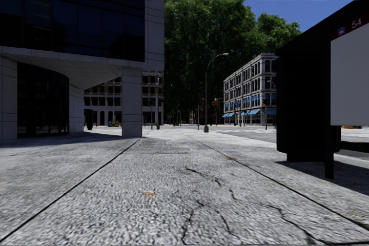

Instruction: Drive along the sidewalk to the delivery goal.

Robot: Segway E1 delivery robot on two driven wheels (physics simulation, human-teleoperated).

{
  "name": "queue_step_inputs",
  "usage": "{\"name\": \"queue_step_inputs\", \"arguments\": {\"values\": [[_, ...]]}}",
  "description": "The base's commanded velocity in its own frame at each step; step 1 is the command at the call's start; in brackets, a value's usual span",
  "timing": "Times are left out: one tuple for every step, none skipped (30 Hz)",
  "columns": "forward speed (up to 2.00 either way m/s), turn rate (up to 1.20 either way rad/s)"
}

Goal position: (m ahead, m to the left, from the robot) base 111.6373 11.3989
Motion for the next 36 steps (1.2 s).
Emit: {"name": "queue_step_inputs", "arguments": {"values": [[2.0,0.0],[2.0,0.0],[2.0,0.0],[2.0,0.0],[2.0,0.0],[2.0,0.0],[2.0,0.0],[2.0,0.0],[2.0,0.0],[2.0,0.0],[2.0,0.0],[2.0,0.0],[2.0,0.0],[2.0,0.0],[2.0,0.0],[2.0,0.0],[2.0,0.0],[2.0,0.0],[2.0,0.0],[2.0,0.0],[2.0,0.0],[2.0,0.0],[2.0,0.0],[2.0,0.0],[2.0,0.0],[2.0,0.0],[2.0,0.0],[2.0,0.0],[2.0,0.0],[2.0,0.0],[2.0,0.0],[2.0,0.0],[2.0,0.0],[2.0,0.0],[2.0,0.0],[2.0,0.0]]}}
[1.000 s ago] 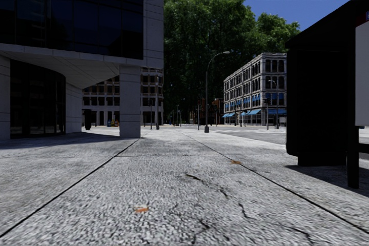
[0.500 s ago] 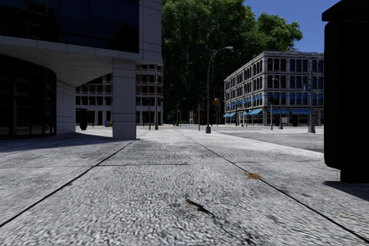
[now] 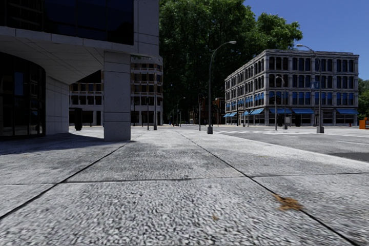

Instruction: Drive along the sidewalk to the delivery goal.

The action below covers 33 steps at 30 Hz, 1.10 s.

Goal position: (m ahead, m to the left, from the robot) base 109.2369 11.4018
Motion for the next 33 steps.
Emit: {"name": "queue_step_inputs", "arguments": {"values": [[2.0,0.0],[2.0,0.0],[2.0,0.0],[2.0,0.0],[2.0,0.0],[2.0,0.0],[2.0,0.0],[2.0,0.0],[2.0,0.0],[2.0,0.0],[2.0,0.06],[2.0,0.04],[2.0,0.0],[2.0,0.0],[2.0,0.0],[2.0,0.0],[2.0,0.0],[2.0,0.0],[2.0,0.0],[2.0,0.0],[2.0,0.0],[2.0,0.0],[2.0,0.0],[2.0,0.0],[2.0,0.0],[2.0,0.0],[2.0,0.0],[2.0,0.0],[2.0,0.0],[2.0,0.0],[2.0,0.0],[2.0,0.0],[2.0,0.0]]}}
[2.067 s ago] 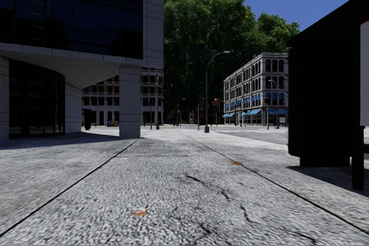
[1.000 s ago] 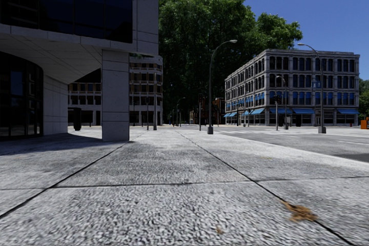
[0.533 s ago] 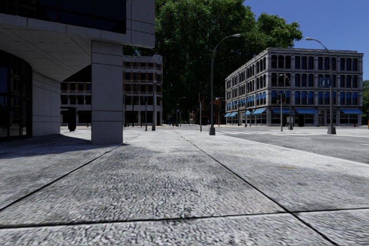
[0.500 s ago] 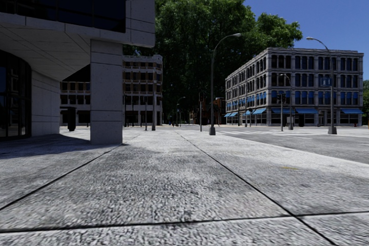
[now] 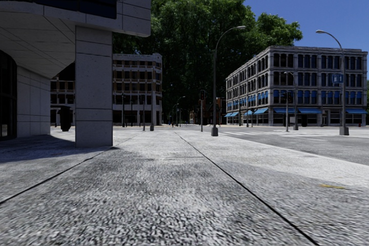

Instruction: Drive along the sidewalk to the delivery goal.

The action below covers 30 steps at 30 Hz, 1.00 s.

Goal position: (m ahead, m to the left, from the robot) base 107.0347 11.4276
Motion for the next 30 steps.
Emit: {"name": "queue_step_inputs", "arguments": {"values": [[2.0,0.0],[2.0,0.0],[2.0,0.0],[2.0,0.0],[2.0,0.0],[2.0,0.0],[2.0,0.0],[2.0,0.0],[2.0,0.0],[2.0,0.0],[2.0,0.0],[2.0,0.0],[2.0,0.0],[2.0,0.0],[2.0,0.0],[2.0,0.0],[2.0,0.0],[2.0,0.0],[2.0,0.0],[2.0,0.0],[2.0,0.0],[2.0,0.0],[2.0,0.0],[2.0,0.0],[2.0,0.0],[2.0,0.0],[2.0,0.0],[2.0,0.0],[1.97,0.0],[1.96,0.0]]}}
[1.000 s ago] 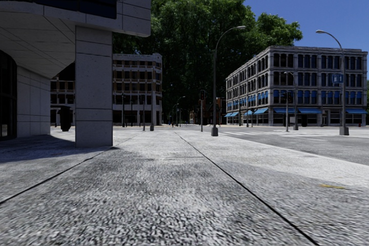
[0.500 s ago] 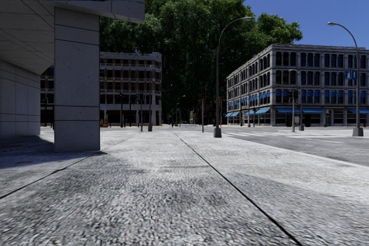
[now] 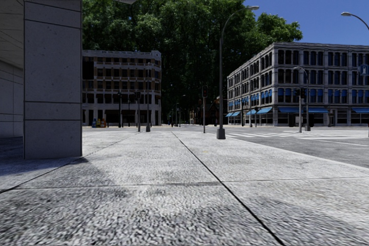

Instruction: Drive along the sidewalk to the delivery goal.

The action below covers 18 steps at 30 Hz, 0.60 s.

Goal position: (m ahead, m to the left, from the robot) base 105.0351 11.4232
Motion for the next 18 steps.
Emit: {"name": "queue_step_inputs", "arguments": {"values": [[1.96,0.0],[1.95,0.0],[1.93,0.0],[1.91,0.0],[1.91,0.0],[1.91,0.0],[1.9,0.0],[1.89,0.0],[1.88,0.0],[1.87,0.0],[1.86,0.0],[1.85,0.0],[1.85,0.0],[1.84,0.0],[1.84,0.0],[1.83,0.0],[1.83,0.0],[1.82,0.0]]}}
